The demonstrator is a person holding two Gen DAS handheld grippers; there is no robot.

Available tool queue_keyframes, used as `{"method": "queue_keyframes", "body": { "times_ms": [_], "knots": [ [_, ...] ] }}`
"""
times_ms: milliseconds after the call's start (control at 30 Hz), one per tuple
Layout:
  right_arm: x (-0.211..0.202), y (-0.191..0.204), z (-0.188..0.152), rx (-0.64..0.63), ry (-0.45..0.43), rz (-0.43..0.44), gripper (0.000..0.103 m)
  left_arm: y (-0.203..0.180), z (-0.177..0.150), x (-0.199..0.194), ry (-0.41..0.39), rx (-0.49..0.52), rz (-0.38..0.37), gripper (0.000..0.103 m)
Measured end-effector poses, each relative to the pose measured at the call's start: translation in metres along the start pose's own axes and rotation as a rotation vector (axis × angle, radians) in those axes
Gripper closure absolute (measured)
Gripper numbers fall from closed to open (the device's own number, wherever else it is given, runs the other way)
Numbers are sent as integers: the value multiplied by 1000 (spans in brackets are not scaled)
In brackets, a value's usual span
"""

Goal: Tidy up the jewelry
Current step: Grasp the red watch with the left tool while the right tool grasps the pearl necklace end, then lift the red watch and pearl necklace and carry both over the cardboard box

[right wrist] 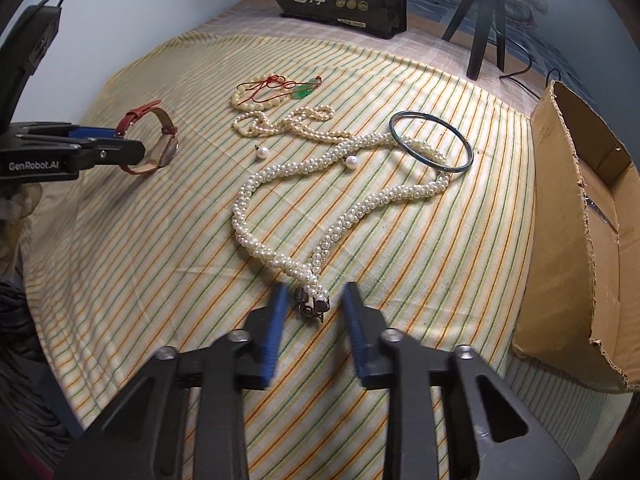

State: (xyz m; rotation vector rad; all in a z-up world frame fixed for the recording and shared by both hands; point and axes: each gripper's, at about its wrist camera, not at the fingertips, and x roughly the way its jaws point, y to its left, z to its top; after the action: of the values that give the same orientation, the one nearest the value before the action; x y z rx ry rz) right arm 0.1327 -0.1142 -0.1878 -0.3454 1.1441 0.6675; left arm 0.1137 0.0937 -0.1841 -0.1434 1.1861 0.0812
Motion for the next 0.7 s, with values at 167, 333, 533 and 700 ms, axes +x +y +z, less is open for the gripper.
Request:
{"method": "queue_keyframes", "body": {
  "times_ms": [167, 333, 533, 700],
  "knots": [
    [-1, 2, 0, -8, -2, 6, 94, -3, -2, 4, 18, -3, -6, 86],
    [-13, 5, 0, -16, -31, 10, 95, 0, -1, -2, 0, -24, -30, 87],
    [-41, 4, 4, 9, -112, 11, 96, 5, -3, -19, -47, -22, -37, 90],
    [-64, 2, 8, 22, -180, -5, 96, 3, -4, -33, -87, -13, -42, 90]
  ]
}}
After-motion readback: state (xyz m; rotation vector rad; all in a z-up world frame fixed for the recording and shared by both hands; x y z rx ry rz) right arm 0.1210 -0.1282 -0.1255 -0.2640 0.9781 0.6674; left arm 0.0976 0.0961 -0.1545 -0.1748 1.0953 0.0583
